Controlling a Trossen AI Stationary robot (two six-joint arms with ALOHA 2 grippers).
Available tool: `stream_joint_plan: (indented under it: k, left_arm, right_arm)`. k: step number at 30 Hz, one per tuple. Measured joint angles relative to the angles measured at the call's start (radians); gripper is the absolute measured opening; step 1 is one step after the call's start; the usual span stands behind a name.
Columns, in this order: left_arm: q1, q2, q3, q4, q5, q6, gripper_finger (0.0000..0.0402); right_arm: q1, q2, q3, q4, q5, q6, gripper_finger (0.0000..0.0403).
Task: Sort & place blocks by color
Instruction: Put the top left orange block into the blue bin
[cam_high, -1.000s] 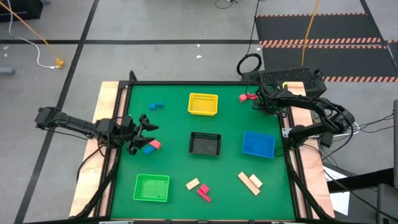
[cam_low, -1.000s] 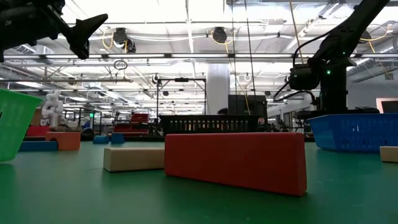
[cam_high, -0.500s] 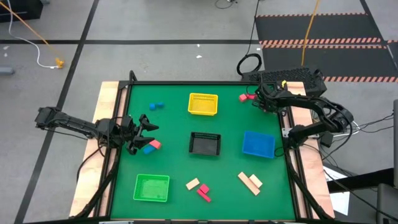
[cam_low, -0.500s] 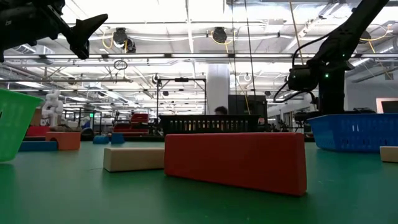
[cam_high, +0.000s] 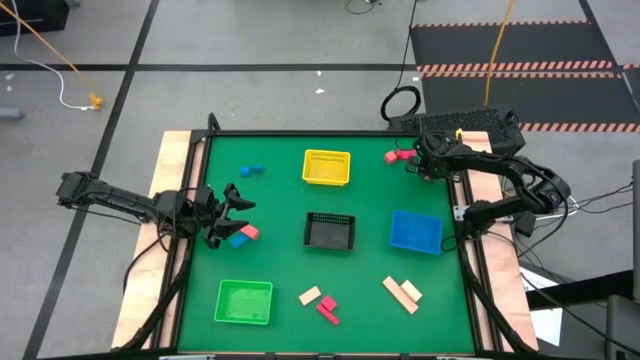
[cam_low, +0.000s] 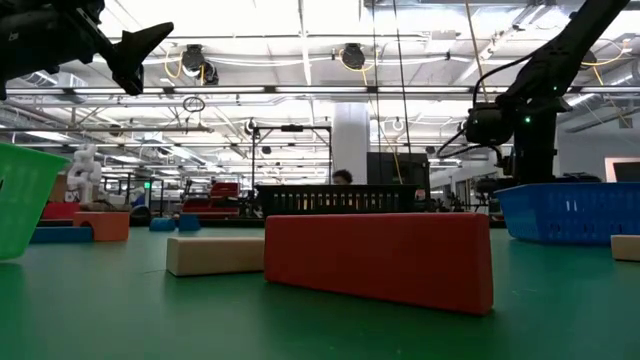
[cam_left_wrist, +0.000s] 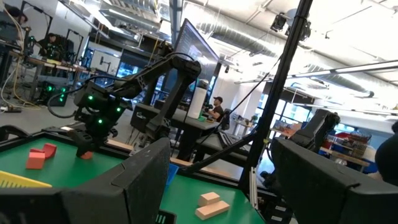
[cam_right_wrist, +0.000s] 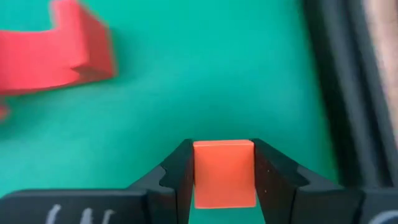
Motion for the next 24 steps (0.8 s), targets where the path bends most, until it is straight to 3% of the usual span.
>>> stream_joint_plan:
  k: [8, 17, 24]
  left_arm:
    - [0.0, 0.0, 0.0, 0.0, 0.0, 0.0, 0.0278]
    - [0.0, 0.0, 0.0, 0.0, 0.0, 0.0, 0.0278]
    - [0.0, 0.0, 0.0, 0.0, 0.0, 0.0, 0.0278]
  right_arm:
    - [0.021, -0.158, -0.001, 0.18, -0.343, -0.175, 0.0116]
    - [0.129, -0.277, 0.0, 0.227, -0.897, -0.215, 0.0116]
    - [0.329, -0.371, 0.001, 0.213, -1.027, -0.121, 0.0116]
